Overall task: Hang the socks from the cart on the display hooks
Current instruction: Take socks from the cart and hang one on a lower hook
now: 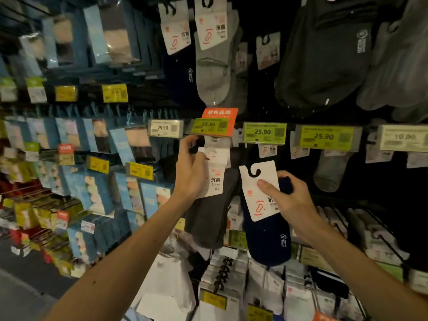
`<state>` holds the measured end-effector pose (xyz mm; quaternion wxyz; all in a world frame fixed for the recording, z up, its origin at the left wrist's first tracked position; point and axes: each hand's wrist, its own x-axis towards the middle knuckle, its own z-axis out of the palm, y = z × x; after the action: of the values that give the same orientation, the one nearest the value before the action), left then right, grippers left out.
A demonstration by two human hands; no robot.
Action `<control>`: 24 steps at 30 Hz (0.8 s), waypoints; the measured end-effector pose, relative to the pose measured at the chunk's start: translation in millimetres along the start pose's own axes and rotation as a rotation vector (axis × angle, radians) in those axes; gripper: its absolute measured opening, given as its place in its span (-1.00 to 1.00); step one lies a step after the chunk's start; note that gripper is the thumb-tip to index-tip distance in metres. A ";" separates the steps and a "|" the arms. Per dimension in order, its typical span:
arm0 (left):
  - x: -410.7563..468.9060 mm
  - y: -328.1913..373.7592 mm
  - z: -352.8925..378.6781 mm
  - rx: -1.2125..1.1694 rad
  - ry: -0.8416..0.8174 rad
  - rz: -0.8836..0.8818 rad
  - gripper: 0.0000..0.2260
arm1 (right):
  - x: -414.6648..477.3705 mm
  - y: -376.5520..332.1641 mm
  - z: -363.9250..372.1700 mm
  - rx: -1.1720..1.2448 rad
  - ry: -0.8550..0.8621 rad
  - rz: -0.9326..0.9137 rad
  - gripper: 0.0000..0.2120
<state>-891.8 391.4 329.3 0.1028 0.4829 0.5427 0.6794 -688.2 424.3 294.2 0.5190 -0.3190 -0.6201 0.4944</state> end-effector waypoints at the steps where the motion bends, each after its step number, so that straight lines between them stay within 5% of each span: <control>1: 2.3 -2.3 -1.9 0.000 -0.015 0.047 -0.69 | 0.7 0.5 4.1 0.000 0.009 -0.009 -0.92; 10: 44.2 -16.3 1.9 -0.004 -0.088 0.247 -0.67 | 5.8 0.7 24.1 -0.004 0.151 -0.017 -0.96; 24: 67.9 -60.3 23.6 0.087 0.018 0.513 -0.56 | 4.7 2.9 28.7 -0.014 0.282 0.055 -0.73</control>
<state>-931.7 475.0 314.4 -0.0986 0.6027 0.4319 0.6637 -717.3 421.3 293.8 0.5850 -0.4056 -0.5355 0.4543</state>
